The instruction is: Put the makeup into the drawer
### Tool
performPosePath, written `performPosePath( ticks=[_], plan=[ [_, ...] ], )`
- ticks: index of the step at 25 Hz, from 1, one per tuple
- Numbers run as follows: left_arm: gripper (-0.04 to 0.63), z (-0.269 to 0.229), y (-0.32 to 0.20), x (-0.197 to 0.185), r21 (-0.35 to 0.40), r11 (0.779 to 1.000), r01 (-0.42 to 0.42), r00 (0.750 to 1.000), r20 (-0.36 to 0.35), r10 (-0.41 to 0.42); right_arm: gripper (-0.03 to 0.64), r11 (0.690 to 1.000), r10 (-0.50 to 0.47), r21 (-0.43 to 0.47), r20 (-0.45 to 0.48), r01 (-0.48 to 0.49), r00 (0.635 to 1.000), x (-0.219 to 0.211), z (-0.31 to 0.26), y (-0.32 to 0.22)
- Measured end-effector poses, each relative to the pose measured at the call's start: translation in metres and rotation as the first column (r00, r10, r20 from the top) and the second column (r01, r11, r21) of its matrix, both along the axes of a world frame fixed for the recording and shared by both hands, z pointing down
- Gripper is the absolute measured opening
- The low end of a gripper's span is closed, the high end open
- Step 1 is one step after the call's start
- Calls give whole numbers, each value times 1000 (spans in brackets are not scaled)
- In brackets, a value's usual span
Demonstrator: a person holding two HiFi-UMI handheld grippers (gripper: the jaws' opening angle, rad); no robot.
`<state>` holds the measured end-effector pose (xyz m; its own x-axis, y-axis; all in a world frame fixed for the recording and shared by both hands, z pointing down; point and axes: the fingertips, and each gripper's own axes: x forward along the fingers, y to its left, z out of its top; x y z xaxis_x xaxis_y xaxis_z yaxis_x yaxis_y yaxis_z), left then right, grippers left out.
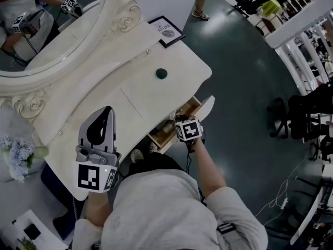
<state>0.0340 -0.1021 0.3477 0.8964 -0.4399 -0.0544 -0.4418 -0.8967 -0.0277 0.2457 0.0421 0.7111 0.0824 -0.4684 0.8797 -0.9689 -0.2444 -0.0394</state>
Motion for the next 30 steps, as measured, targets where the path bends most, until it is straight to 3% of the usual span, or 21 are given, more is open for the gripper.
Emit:
performPosePath(
  ticks=[6,13,24,30],
  plan=[
    [12,-4,2,6,5,1000,-14,1000,-9,14,21,973,7,231,28,-13,1000,-5,-47,-3],
    [12,-6,5,15,11,999,-32,999,-12,33,21,873,21,487,22,-29,1000,-17,-117,-11],
    [12,-10,6,21,27,999,-47,999,-14,47,23,743,-1,668,-59,40,998,-26,-204,-33],
    [12,-13,5,19,37,998,-41,999,-18,42,23,689,-20,721,-80,72,997,-30,-236,-43]
  ],
)
